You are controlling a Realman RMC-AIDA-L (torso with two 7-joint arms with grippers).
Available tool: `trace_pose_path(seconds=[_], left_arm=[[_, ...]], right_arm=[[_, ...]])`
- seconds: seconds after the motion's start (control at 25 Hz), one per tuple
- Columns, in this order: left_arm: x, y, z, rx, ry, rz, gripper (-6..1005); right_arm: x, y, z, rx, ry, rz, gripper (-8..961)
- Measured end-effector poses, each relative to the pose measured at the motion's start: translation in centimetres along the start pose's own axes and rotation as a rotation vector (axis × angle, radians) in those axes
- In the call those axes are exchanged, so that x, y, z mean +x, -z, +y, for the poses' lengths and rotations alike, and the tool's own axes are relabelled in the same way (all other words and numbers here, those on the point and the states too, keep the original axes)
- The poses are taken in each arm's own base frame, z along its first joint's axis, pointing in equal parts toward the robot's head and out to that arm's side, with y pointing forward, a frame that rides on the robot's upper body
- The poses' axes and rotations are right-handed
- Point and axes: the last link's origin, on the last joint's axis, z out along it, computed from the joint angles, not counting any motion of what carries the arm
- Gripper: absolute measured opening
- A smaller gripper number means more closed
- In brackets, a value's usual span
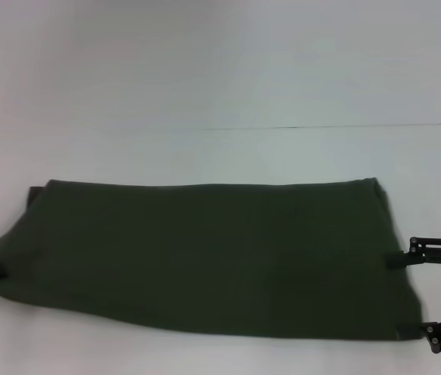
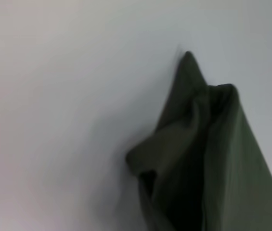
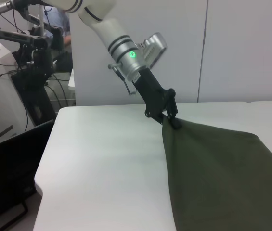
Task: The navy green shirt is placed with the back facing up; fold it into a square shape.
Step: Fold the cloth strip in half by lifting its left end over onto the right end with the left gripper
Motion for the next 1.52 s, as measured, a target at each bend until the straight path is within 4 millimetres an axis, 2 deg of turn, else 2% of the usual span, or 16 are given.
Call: trace_pose_path(seconds=[0.24, 0.44, 0.56, 0.76, 0.92, 1.04, 1.16, 1.36, 1.52], left_arm=[[0.2, 2.5, -0.5, 0.01, -0.018, 0.001, 44], [-0.1, 3.3, -0.9, -0.002, -0.033, 0.001, 44], [0.0, 3.3, 0.0, -0.059, -0.074, 0.001, 44], [0.9, 1.6, 6.0, -0.251, -0.235, -0.034, 44], [1.0, -1.4, 12.2, -0.335, -0.379, -0.109, 44], [0.2, -4.4, 16.6, -0.374, -0.468, -0.159, 44], [-1.3, -7.4, 20.5, -0.404, -0.548, -0.205, 45], [-6.0, -12.9, 26.2, -0.434, -0.675, -0.272, 45], [-10.3, -16.3, 28.6, -0.491, -0.717, -0.312, 45]], right_arm=[[0.1, 0.0, 0.0, 0.008, -0.015, 0.004, 925], [0.4, 0.0, 0.0, 0.018, -0.025, 0.006, 925], [0.5, 0.0, -0.2, 0.046, -0.041, 0.002, 925], [0.8, 0.5, -0.4, 0.12, -0.086, -0.026, 924], [1.4, 1.6, -0.6, 0.216, -0.138, -0.051, 924], [2.2, 2.5, -0.8, 0.295, -0.188, -0.057, 924], [2.6, 3.5, -0.7, 0.351, -0.225, -0.069, 924], [3.2, 5.0, -0.6, 0.43, -0.273, -0.091, 924], [3.7, 5.8, -0.7, 0.482, -0.308, -0.09, 924]])
